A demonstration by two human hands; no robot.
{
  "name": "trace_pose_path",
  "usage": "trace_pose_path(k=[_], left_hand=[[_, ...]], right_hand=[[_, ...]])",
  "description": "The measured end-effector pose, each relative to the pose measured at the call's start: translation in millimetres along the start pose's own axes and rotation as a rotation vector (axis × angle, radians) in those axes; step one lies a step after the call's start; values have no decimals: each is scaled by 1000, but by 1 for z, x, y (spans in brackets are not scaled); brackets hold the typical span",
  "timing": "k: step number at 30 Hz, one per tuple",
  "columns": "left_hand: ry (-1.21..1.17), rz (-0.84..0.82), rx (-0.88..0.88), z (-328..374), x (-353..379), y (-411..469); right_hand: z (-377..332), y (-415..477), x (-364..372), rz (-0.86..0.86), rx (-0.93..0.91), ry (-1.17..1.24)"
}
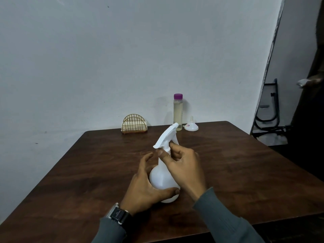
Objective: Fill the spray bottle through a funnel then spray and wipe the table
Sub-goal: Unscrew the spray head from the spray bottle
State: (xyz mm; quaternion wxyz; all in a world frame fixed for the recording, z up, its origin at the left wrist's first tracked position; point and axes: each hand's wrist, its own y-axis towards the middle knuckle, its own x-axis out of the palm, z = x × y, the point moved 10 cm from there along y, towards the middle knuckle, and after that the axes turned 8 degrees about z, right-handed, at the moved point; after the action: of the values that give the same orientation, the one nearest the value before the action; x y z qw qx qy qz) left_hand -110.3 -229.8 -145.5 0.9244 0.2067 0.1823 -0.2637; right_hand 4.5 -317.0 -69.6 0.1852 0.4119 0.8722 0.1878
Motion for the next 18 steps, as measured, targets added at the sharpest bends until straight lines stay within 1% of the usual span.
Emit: trace_pose_path(k=[2, 4, 8, 10, 13, 18], left_hand=[[-2, -7, -10, -1, 1, 0], [3, -6, -20, -1, 1, 1], [-2, -14, -25, 0, 1, 0], [-11, -20, -25, 0, 2, -1], [-11, -17, -20, -1, 2, -1], [6, -2, -24, -2, 1, 0]], right_hand=[[4, 3, 1, -37, -14, -64], [13, 4, 1, -94, 8, -69], [15, 1, 5, -170, 57, 74], [9, 0, 4, -117, 25, 89], [1, 2, 0, -23, -26, 28], [12, 9, -2, -57, -13, -68]])
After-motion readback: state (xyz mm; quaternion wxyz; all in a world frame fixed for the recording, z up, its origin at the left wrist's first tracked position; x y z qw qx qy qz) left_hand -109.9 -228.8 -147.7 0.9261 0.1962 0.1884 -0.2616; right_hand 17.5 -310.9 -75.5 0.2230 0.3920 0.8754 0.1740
